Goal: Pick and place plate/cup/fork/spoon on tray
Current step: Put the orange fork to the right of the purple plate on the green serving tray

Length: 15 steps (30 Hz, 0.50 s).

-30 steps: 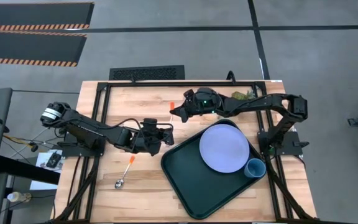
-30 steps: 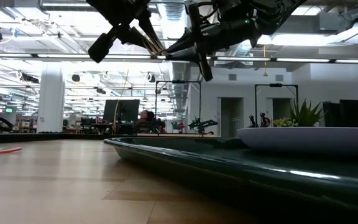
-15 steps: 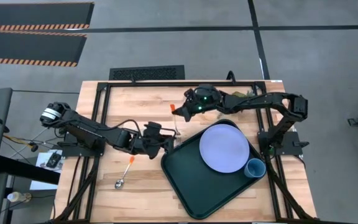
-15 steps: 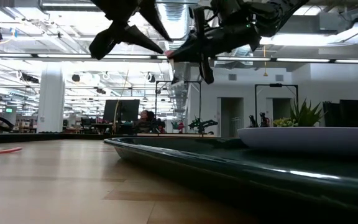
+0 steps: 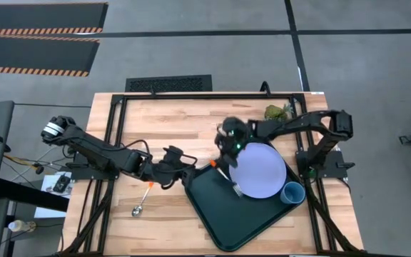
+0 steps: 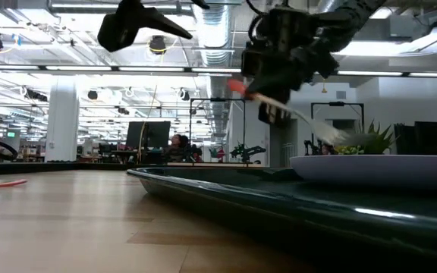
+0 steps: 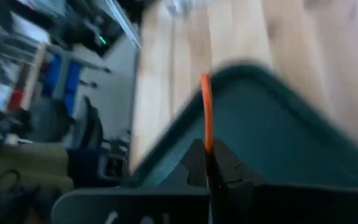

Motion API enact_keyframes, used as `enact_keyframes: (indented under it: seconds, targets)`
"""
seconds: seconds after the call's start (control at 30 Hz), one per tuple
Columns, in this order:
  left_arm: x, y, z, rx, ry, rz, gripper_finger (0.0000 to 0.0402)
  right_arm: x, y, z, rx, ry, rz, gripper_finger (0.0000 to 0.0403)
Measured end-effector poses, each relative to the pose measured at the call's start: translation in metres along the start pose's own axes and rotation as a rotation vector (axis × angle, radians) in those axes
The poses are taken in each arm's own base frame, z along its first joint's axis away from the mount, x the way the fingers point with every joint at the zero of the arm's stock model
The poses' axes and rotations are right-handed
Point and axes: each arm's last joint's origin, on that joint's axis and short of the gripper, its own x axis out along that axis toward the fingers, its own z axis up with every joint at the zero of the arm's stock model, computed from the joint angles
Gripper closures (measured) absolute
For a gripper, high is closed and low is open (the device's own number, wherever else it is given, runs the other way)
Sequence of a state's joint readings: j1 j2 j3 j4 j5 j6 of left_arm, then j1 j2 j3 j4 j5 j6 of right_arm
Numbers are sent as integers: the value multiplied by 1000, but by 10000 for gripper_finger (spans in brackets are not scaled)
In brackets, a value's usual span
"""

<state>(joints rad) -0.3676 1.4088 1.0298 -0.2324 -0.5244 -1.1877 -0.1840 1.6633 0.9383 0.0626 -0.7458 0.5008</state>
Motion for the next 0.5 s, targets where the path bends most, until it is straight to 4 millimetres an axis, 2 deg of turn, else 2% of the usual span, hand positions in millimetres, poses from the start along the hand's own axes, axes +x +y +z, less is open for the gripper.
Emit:
enact_keyframes:
  seconds: [0.2,0.5]
  targets:
    - [-2,1,1,3,-40,19,228,20,16,-17,-59,-102,83,402]
    - [-1,3,1,9,-42,37,228,26,8,-40,-64,-117,82,402]
